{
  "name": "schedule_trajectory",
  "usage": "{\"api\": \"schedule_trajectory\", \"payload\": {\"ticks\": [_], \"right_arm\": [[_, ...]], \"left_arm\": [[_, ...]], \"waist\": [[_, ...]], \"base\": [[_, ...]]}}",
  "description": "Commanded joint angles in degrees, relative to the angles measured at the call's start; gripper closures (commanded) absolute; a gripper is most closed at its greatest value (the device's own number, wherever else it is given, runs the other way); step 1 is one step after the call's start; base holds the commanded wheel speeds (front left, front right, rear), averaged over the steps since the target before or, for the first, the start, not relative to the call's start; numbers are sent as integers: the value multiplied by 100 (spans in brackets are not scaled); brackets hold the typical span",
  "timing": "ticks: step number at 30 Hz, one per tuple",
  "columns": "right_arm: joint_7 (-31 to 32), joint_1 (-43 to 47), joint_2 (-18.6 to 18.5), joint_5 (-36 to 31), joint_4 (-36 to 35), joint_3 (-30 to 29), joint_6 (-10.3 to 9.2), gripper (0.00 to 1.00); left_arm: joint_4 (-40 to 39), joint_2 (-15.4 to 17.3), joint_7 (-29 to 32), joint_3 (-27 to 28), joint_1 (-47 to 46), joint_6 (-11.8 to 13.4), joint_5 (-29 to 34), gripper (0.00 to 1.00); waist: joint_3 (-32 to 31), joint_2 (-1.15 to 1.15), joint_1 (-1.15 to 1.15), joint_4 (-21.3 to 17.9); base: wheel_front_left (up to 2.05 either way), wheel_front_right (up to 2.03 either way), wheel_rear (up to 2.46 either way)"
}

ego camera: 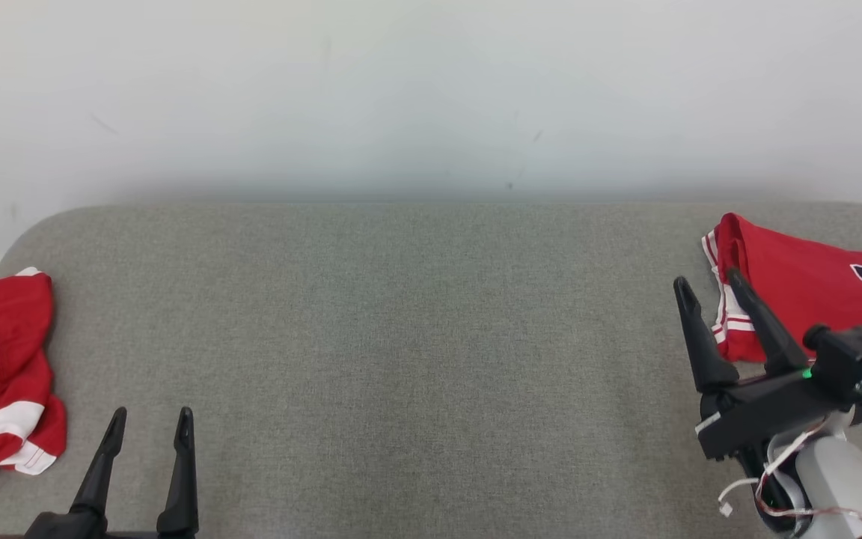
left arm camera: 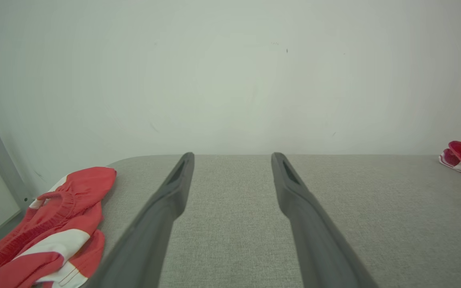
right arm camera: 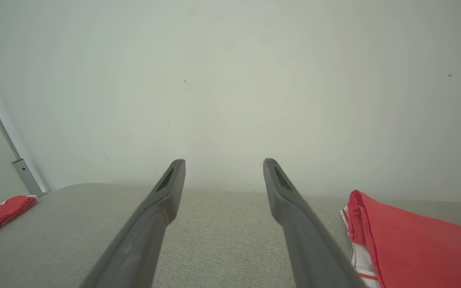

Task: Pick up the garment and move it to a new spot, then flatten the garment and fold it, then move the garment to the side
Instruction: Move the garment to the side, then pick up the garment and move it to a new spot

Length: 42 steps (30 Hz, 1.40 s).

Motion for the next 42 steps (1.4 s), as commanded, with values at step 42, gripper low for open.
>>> {"api": "schedule_trajectory", "payload": {"ticks": [42], "right_arm": [[1291, 1544, 1140, -1598, -1096, -1380, -11, 0]], "left_arm": [[-122, 602, 754, -93, 257, 247, 256, 0]], "waist": [[-485, 0, 1, -132]], "base": [[0, 0, 0]]}}
